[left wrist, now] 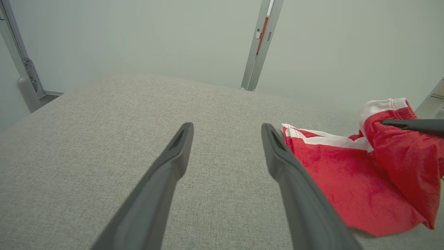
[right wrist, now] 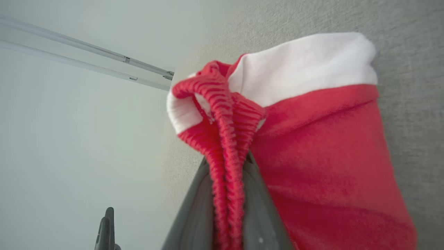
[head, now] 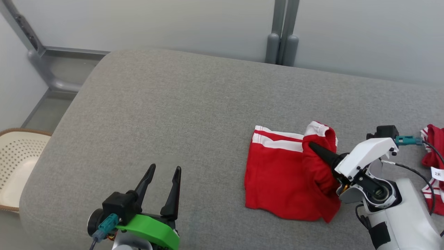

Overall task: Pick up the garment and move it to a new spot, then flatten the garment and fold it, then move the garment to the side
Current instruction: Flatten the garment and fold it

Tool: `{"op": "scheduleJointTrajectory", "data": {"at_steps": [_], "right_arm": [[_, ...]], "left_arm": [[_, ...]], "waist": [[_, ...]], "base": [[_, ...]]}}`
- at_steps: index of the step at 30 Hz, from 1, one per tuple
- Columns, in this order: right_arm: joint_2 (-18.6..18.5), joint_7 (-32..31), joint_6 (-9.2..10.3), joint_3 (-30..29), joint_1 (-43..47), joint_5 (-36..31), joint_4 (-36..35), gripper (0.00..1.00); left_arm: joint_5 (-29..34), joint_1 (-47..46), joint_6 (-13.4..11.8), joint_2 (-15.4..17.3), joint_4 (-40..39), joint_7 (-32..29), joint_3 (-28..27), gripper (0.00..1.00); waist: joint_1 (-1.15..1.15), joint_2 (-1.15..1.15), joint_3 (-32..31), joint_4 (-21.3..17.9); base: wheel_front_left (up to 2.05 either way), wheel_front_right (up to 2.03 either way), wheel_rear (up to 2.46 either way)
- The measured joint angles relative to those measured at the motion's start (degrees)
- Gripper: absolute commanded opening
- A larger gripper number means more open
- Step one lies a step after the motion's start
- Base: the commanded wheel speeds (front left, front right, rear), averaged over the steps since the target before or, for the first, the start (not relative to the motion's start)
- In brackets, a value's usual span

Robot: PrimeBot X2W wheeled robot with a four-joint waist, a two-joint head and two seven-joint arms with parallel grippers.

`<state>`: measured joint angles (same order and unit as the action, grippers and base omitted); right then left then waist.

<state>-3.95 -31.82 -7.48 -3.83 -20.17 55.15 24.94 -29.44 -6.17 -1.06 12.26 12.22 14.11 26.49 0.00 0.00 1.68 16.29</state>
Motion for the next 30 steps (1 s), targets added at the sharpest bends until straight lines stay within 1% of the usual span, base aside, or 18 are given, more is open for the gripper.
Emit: {"op": "scheduleJointTrajectory", "data": {"at_steps": [2, 6, 11, 12, 13, 16, 20, 22, 25, 30], "right_arm": [[0.7, -0.3, 0.00, -0.1, -1.3, 1.5, 2.1, 0.00], [1.1, -0.1, 0.00, 1.0, -3.1, 1.9, 6.5, 0.00], [1.1, 2.2, 0.00, 4.4, -5.7, 4.8, 11.9, 0.00], [1.1, 2.2, 0.00, 5.3, -6.1, 5.4, 12.8, 0.44], [1.1, 2.2, 0.00, 6.3, -6.3, 5.9, 13.4, 1.00], [1.2, 3.2, 0.00, 8.4, -7.3, 6.9, 14.2, 1.00], [1.2, 4.8, 0.00, 8.8, -8.0, 7.8, 12.1, 1.00], [1.1, 5.7, 0.00, 8.7, -8.0, 8.1, 9.3, 1.00], [0.8, 5.7, 0.00, 7.2, -7.1, 10.6, 5.4, 1.00], [-1.9, 7.5, 0.01, 5.9, -3.7, 10.4, -2.5, 1.00]], "left_arm": [[0.0, -0.4, 0.1, -0.2, 0.3, 0.0, 0.3, 1.00], [0.2, -1.0, 0.2, -0.7, 0.9, 0.1, 0.9, 1.00], [0.2, -1.3, 0.3, -1.5, 1.6, 0.2, 0.9, 1.00], [0.2, -1.4, 0.3, -1.7, 1.8, 0.2, 0.9, 1.00], [0.2, -1.4, 0.3, -1.9, 1.9, 0.4, 0.8, 1.00], [0.2, -1.5, 0.3, -1.9, 2.3, 0.6, 0.3, 1.00], [0.2, -1.6, 0.3, -1.9, 2.5, 0.6, -0.3, 1.00], [0.2, -1.5, 0.1, -1.9, 2.4, 0.7, -0.7, 1.00], [0.1, -1.3, 0.1, -1.7, 2.2, 0.7, -1.3, 1.00], [0.1, -0.6, 0.1, -1.4, 1.7, 0.7, -1.9, 1.00]], "waist": [[0.00, 0.00, 0.4, 1.4], [0.00, 0.00, 1.4, 3.5], [0.00, 0.00, 3.0, 5.4], [0.00, 0.00, 3.3, 5.5], [0.00, 0.00, 3.5, 5.6], [0.00, 0.00, 3.8, 5.2], [0.00, 0.00, 3.5, 3.7], [0.00, 0.00, 3.1, 2.7], [0.00, 0.00, 2.3, 1.1], [0.00, 0.00, 0.9, -1.4]], "base": [[0.00, 0.00, 0.00], [0.00, 0.00, 0.00], [0.00, 0.00, 0.00], [0.00, 0.00, 0.00], [0.00, 0.00, 0.00], [0.00, 0.00, 0.00], [0.00, 0.00, 0.00], [0.00, 0.00, 0.00], [0.00, 0.00, 0.00], [0.00, 0.00, 0.00]]}}
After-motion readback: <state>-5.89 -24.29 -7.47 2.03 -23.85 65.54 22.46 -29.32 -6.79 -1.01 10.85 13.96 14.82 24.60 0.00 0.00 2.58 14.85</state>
